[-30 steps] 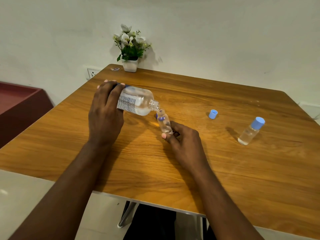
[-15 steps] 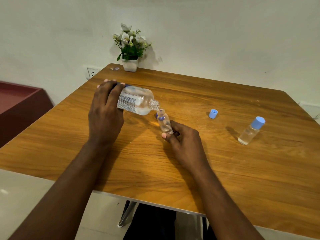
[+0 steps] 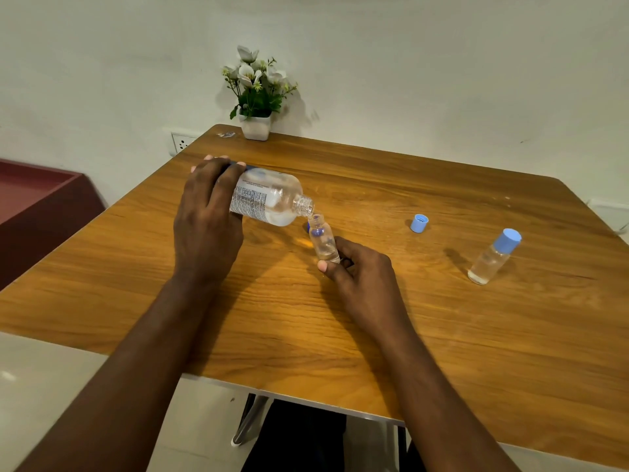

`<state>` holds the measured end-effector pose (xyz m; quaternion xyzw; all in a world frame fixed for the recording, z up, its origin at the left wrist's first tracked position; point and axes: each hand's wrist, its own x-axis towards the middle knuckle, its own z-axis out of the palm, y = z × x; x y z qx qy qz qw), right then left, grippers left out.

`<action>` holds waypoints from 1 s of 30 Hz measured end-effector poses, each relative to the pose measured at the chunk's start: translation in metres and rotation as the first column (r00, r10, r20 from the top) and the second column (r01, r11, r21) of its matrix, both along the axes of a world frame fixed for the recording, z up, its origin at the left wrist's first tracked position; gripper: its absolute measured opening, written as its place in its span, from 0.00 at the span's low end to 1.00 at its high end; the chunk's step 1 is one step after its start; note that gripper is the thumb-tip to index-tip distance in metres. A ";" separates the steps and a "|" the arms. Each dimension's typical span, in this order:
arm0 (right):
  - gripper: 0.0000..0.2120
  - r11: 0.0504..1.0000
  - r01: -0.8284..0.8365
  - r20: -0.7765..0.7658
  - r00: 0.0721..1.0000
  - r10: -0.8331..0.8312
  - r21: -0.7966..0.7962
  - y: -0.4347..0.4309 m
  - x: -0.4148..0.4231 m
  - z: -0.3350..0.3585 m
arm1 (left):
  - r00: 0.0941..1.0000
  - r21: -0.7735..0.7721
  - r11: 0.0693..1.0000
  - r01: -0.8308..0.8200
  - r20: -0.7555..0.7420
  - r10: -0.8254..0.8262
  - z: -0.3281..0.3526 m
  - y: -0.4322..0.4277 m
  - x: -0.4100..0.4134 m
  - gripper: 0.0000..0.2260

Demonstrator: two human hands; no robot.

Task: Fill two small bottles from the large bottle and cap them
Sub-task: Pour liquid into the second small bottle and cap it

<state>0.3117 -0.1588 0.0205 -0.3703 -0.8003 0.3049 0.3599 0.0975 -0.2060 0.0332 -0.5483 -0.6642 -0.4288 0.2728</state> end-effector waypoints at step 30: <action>0.12 1.000 0.005 -0.007 1.000 -0.005 -0.009 0.000 0.000 -0.002 | 1.000 0.013 1.000 0.010 -0.005 -0.010 0.000 0.000 -0.001 0.23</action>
